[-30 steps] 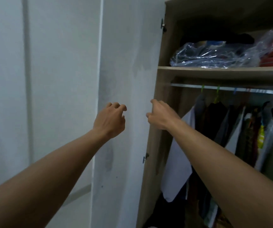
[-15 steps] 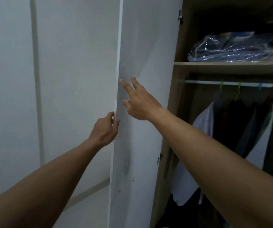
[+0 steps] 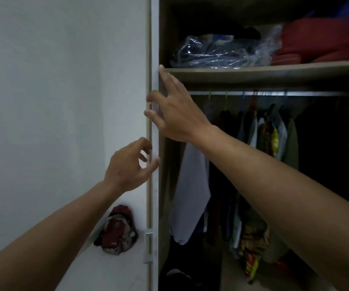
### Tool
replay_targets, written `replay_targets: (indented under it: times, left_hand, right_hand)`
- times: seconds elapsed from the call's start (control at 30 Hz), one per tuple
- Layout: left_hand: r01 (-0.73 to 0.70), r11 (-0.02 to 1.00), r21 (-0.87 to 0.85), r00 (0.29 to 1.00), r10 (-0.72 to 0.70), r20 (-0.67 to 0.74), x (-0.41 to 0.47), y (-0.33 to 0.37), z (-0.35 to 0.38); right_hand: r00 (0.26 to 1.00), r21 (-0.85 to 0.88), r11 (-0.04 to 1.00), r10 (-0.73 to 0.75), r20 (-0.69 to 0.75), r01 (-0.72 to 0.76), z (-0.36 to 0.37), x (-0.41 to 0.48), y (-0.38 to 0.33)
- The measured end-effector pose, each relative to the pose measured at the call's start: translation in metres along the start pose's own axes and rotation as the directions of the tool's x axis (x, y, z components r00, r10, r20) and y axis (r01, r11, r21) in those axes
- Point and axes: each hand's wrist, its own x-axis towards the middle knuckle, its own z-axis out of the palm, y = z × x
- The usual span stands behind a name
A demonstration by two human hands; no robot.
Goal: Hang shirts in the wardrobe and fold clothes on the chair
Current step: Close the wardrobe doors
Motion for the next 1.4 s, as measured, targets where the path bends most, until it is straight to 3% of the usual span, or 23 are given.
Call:
replay_targets:
  times: [0.13,0.27,0.5,0.67,0.83,1.2,1.4]
  left_hand:
    - [0.121,0.981,-0.151,0.987,-0.103,0.12,0.026,0.03,0.058]
    - [0.177,0.979,-0.105,0.954,-0.144,0.261,0.057,0.055,0.112]
    - [0.133,0.988,-0.077,0.972,-0.115,0.205,0.104,0.077,0.19]
    - [0.013,0.995,0.101,0.994,-0.024,0.11,0.156,0.059,0.222]
    - [-0.021,0.975,0.223,0.979,-0.025,0.2,0.207,0.052,0.247]
    - [0.009,0.961,0.277,0.987,-0.053,0.152,0.225,0.045,0.29]
    - [0.033,0.961,0.275,0.983,-0.08,0.163,0.228,0.054,0.278]
  right_hand:
    - [1.0,-0.258,0.966,0.012,0.021,-0.006,-0.017,-0.026,0.052]
    - [0.985,-0.415,0.907,0.134,0.106,-0.079,-0.029,-0.036,0.095]
    - [0.933,-0.625,0.776,0.282,0.224,-0.084,-0.02,-0.035,0.169]
    - [0.903,-0.63,0.768,0.345,0.254,-0.117,0.002,-0.035,0.223]
    - [0.892,-0.613,0.774,0.378,0.248,-0.158,0.026,-0.034,0.272]
    - [0.907,-0.564,0.809,0.35,0.232,-0.168,0.057,-0.031,0.325]
    - [0.885,-0.511,0.843,0.356,0.299,-0.166,0.046,-0.036,0.325]
